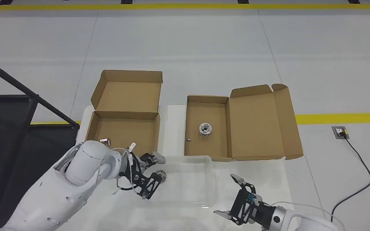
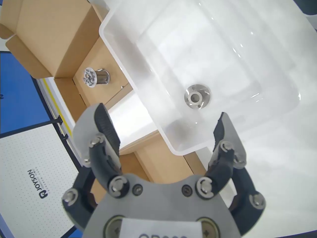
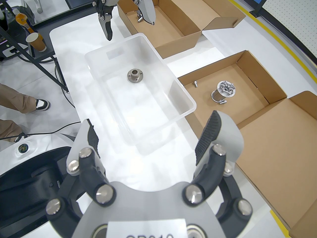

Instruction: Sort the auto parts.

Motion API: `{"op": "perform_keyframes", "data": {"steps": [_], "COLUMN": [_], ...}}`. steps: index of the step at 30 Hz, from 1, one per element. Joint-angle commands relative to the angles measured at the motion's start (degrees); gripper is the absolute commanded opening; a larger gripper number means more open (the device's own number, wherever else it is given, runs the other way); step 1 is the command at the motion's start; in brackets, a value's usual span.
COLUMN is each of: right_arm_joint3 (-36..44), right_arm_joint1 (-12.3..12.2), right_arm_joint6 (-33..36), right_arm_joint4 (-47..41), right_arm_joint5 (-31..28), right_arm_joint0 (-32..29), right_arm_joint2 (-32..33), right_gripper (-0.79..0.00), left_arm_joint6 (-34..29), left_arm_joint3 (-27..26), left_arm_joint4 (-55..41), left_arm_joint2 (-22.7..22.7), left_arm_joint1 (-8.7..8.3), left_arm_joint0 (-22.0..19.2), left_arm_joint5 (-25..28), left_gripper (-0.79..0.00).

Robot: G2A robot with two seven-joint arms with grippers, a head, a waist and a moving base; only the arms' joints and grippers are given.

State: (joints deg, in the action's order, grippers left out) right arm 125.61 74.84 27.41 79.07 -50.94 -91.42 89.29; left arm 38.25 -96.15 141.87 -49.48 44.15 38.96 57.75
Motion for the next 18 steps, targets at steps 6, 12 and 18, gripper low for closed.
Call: {"op": "perform_keyframes", "data": {"steps": [6,12,18], "right_arm_joint3": [0.0,0.0,0.0], "right_arm_joint1": [0.0,0.0,0.0], "right_arm_joint6": [0.0,0.0,0.0], "right_arm_joint4": [0.0,0.0,0.0], "right_arm_joint5": [0.0,0.0,0.0], "right_arm_joint0": [0.0,0.0,0.0], "right_arm_joint2": [0.0,0.0,0.0], "right_gripper": [0.0,0.0,0.0], "left_arm_joint6": [-2.0,-7.5,-10.7], "left_arm_joint3": [1.6,5.8,12.4], "left_arm_joint4": [-2.0,-6.6,-13.2], "left_arm_joint2": [5.7,13.3,22.9], "left_arm_joint1": [0.37,1.54,3.5], "left_arm_joint0": [-1.5,-6.6,-13.9], "left_arm_joint5": [0.3,0.3,0.3], "left_gripper": [-0.28,-0.4,-0.394]}}
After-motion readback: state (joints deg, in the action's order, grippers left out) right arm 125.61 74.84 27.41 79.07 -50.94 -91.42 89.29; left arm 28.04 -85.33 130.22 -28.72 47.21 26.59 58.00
